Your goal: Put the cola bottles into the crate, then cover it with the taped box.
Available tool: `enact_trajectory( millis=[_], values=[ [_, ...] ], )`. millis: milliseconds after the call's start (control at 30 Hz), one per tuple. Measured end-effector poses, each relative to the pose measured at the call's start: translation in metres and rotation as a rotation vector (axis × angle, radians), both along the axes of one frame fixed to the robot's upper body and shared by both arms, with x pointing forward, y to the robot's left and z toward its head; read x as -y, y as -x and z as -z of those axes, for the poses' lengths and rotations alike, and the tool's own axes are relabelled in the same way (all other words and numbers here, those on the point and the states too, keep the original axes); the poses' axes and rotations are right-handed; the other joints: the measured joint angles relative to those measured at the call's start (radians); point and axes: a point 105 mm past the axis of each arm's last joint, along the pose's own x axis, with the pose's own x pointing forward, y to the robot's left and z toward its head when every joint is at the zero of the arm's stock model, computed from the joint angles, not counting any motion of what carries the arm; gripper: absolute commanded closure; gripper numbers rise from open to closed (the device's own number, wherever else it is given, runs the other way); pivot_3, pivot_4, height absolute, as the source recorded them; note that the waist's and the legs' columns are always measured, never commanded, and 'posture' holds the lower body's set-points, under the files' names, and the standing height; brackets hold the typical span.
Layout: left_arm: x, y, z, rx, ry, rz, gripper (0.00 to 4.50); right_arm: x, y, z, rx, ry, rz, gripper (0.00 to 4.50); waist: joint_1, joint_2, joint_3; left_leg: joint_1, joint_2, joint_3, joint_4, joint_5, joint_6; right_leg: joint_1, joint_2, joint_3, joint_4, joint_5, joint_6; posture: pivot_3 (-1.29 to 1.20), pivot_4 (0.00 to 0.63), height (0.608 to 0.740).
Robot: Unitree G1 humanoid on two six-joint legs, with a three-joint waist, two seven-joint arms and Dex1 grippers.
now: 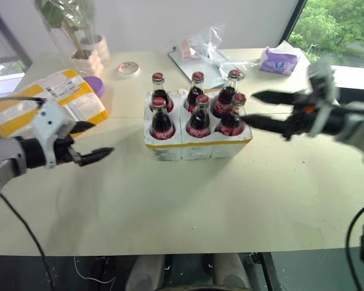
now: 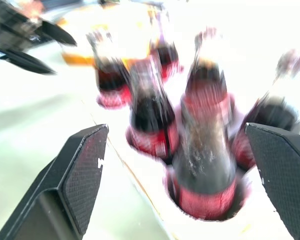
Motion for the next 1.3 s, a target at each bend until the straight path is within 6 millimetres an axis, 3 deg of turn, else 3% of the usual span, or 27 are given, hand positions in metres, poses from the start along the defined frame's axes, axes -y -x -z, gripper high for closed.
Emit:
enact_trajectory(
  millis=[133, 433, 600, 867, 1033, 1300],
  values=[
    [-0.051, 0.002, 0.004, 0.041, -0.183, -0.204, 0.00, 0.010, 0.015, -0.017, 0.002, -0.001, -0.034, 0.04, -0.003, 0.000, 0.000, 0.000, 0.000, 0.000, -0.001, 0.000, 0.000, 0.000, -0.001, 0.001, -0.001, 0.000, 0.000, 0.00, 0.150, 0.738],
    [-0.136, 0.013, 0.026, 0.058, -0.591, -0.519, 0.00, 0.013, 0.014, -0.010, -0.011, -0.001, -0.032, 0.04, 0.001, 0.000, 0.000, -0.001, 0.000, 0.001, -0.002, -0.002, -0.002, -0.001, -0.002, 0.001, -0.001, 0.000, 0.000, 0.00, 0.150, 0.738],
    [-0.153, 0.010, 0.042, 0.065, -0.769, -0.554, 0.00, 0.016, 0.011, -0.009, -0.011, -0.006, -0.016, 0.04, 0.001, 0.000, 0.000, -0.001, 0.000, 0.001, -0.002, -0.002, -0.003, -0.002, -0.002, 0.001, -0.001, 0.000, 0.000, 0.00, 0.150, 0.738],
    [-0.172, -0.002, 0.052, 0.094, -0.910, -0.565, 0.00, 0.020, 0.007, -0.009, -0.014, -0.018, 0.022, 0.04, -0.001, 0.000, 0.000, -0.002, 0.000, 0.001, -0.002, -0.002, -0.003, -0.003, -0.002, 0.001, 0.000, 0.001, 0.000, 0.00, 0.150, 0.738],
    [-0.191, -0.001, 0.062, 0.072, -0.951, -0.599, 0.00, 0.023, 0.004, -0.009, -0.017, -0.026, 0.046, 0.04, -0.001, 0.000, 0.000, -0.002, 0.000, 0.001, -0.002, -0.001, -0.001, -0.003, -0.002, 0.001, 0.001, 0.001, 0.000, 0.00, 0.150, 0.738],
    [-0.199, -0.019, 0.078, 0.096, -0.956, -0.615, 0.00, 0.027, 0.004, -0.007, -0.020, -0.033, 0.068, 0.04, 0.003, -0.002, -0.002, -0.002, -0.001, 0.001, 0.000, 0.000, 0.000, -0.003, -0.002, 0.000, 0.002, 0.001, 0.001, 0.00, 0.150, 0.738]
  ],
)
